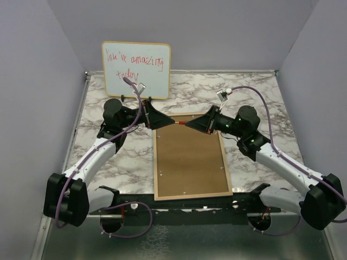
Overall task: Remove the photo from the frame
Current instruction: Adjust the screwdriver.
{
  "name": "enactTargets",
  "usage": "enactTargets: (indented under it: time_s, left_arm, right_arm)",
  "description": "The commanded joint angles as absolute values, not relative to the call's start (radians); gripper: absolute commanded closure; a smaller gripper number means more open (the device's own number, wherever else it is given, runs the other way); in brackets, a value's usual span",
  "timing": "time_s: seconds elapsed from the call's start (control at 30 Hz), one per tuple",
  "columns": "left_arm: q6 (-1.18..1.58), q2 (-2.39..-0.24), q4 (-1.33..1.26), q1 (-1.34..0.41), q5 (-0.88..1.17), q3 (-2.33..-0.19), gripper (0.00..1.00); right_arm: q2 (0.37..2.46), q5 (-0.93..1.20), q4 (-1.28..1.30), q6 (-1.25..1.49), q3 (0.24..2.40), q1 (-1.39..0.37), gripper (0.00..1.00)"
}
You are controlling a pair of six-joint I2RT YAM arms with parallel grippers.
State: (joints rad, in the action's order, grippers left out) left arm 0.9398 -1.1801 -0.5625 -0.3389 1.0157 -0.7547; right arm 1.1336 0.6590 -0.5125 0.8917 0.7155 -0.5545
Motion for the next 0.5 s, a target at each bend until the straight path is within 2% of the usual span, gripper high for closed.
enactTargets:
  time_s: [0.0, 0.13, 0.2, 0.47]
  left_arm:
    - [0.825, -1.235, -0.305, -0.218, 0.859, -0.779, 0.02]
    - [0.523, -1.376, 0.146, -0.182, 0.624, -0.951, 0.01]
    - [0.422, -1.488, 0.284, -0.183, 0.58, -1.033, 0.01]
    - [0.295, -1.714, 0.389, -0.208, 0.371, -1.124, 0.08]
  right_arm:
    - [1.11, 0.412, -0.071, 0.722, 0.798, -0.553, 1.0]
    - [1.162, 0.369, 0.035, 0.689, 0.823, -0.554, 1.0]
    - [1.214, 0.361, 0.092, 0.664, 0.862, -0.557, 0.99]
    - [1.427, 0.401, 0.208, 0.561, 1.02, -0.566, 1.0]
